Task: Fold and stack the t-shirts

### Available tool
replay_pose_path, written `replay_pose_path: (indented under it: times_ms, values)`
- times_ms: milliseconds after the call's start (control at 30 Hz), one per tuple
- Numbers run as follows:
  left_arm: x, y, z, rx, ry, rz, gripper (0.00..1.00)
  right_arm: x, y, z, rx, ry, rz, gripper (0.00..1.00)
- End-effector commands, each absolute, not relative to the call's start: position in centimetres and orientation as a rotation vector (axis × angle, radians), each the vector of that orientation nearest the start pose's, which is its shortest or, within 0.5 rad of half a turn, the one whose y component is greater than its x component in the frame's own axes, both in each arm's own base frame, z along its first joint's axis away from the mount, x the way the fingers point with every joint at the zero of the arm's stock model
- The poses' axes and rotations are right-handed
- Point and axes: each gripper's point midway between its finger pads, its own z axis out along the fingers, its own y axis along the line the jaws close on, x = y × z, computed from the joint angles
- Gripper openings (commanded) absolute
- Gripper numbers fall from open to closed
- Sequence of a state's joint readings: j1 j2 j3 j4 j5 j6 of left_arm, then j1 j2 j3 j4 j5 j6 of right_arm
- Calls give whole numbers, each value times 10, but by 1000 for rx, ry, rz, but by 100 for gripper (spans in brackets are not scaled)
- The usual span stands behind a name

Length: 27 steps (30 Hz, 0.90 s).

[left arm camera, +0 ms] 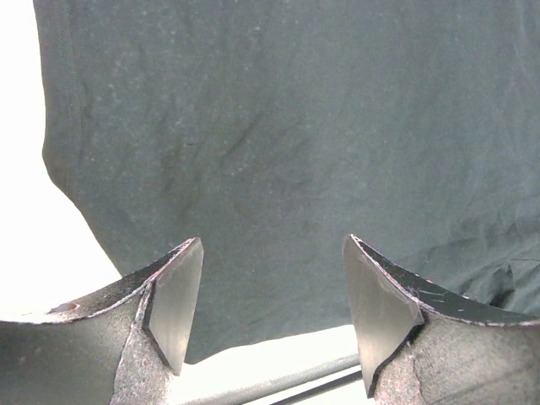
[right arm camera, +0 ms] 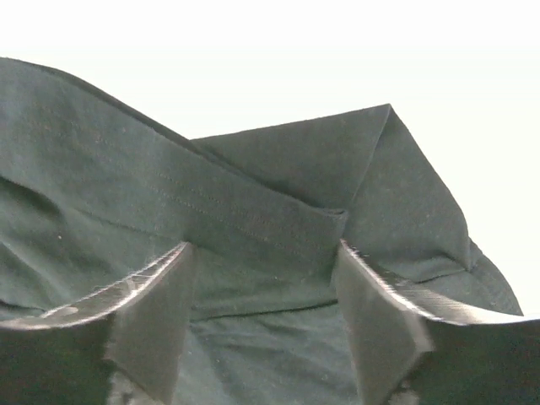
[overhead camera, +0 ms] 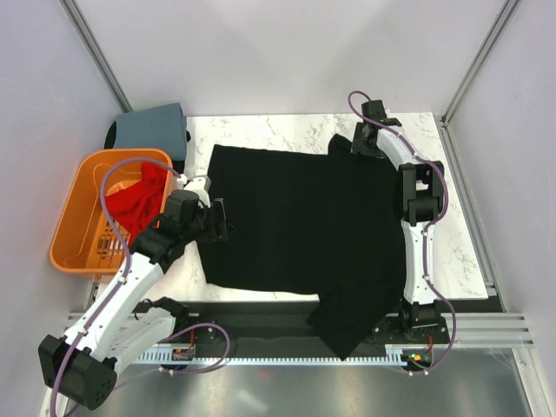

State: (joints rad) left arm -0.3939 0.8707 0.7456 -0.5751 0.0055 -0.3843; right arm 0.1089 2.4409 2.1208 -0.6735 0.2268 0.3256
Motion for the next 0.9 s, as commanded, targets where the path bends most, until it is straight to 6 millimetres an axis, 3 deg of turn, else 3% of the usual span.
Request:
replay_pose_path:
  times_ms: [0, 100, 133, 233, 367, 400, 500, 533, 567, 600, 633, 667, 733, 767, 800, 833, 867]
  values:
    - [242, -119, 162, 57, 2279, -416, 74, 587, 33, 41, 348, 2470, -149, 69]
    - [242, -119, 161, 60, 2284, -420, 74, 589, 36, 41, 343, 2468, -135, 45]
    - [241, -120, 160, 62, 2286, -420, 73, 588, 35, 40, 339, 2473, -133, 28]
    - [242, -119, 159, 61, 2288, -416, 74, 587, 35, 41, 343, 2476, -135, 3]
    - [242, -119, 158, 61, 2294, -414, 73, 602, 33, 65, 353, 2403, -142, 3]
    - [242, -119, 159, 61, 2293, -414, 73, 615, 33, 82, 350, 2350, -132, 5]
    - [242, -120, 156, 60, 2304, -413, 73, 645, 38, 107, 303, 2223, -88, 16]
    - [242, -120, 155, 60, 2307, -412, 73, 652, 38, 110, 297, 2190, -84, 33]
    - [242, -119, 156, 60, 2305, -411, 73, 664, 40, 118, 300, 2127, -68, 40]
    - [242, -119, 154, 61, 2312, -408, 73, 670, 38, 128, 311, 2091, -74, 53]
    - [242, -119, 154, 61, 2311, -408, 73, 672, 35, 131, 338, 2079, -80, 93]
    - [242, -120, 154, 63, 2313, -408, 73, 670, 34, 133, 377, 2081, -78, 98]
    - [242, -119, 154, 57, 2313, -407, 73, 662, 39, 135, 382, 2102, -44, 98]
    - [242, -119, 153, 59, 2316, -407, 73, 655, 39, 155, 408, 2081, -21, 98]
    - [242, -119, 153, 54, 2317, -405, 73, 640, 37, 135, 423, 2137, -35, 98]
    - [242, -118, 153, 53, 2317, -402, 72, 632, 37, 136, 435, 2144, -32, 98]
    - [242, -118, 152, 49, 2320, -401, 72, 623, 37, 158, 439, 2115, -16, 98]
